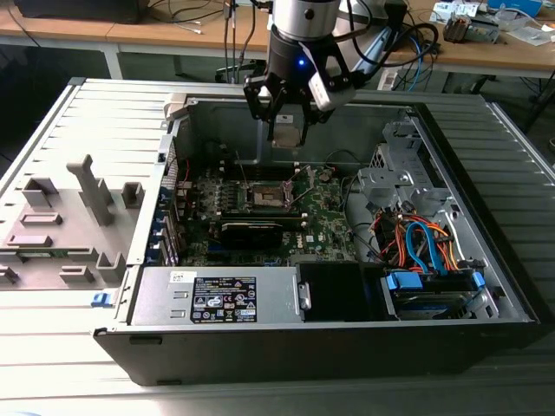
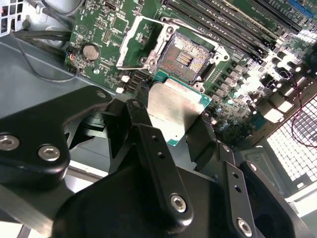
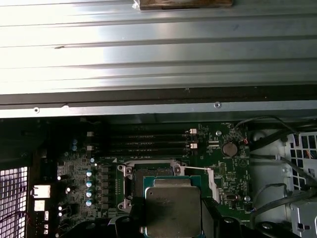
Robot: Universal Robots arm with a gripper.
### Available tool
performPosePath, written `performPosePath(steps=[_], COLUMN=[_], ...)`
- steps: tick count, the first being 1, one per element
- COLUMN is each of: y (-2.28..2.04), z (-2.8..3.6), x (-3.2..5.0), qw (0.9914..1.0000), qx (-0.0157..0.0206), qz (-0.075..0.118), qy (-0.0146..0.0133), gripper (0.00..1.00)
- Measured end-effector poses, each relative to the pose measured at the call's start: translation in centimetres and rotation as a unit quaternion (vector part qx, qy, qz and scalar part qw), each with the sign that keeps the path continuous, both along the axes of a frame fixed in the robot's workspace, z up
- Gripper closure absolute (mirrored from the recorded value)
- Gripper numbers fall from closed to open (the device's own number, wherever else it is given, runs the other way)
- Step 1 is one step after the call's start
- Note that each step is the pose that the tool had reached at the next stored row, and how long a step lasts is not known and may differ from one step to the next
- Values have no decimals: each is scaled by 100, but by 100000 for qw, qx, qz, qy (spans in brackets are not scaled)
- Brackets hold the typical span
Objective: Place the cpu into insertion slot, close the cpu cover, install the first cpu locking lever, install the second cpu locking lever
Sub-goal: 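Place the cpu into insertion slot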
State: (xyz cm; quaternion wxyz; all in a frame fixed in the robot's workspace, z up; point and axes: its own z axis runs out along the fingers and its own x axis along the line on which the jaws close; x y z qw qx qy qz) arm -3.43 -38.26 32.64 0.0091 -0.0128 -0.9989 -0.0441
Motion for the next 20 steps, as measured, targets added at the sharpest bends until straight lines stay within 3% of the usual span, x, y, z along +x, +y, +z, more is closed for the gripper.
performPosePath(steps=[17,20], y=[-24,-48], z=[-23,-43], x=[0,0], qw=[100000,100000], qx=[0,1], qz=[0,0], qy=[2,-1], gripper=[45,45])
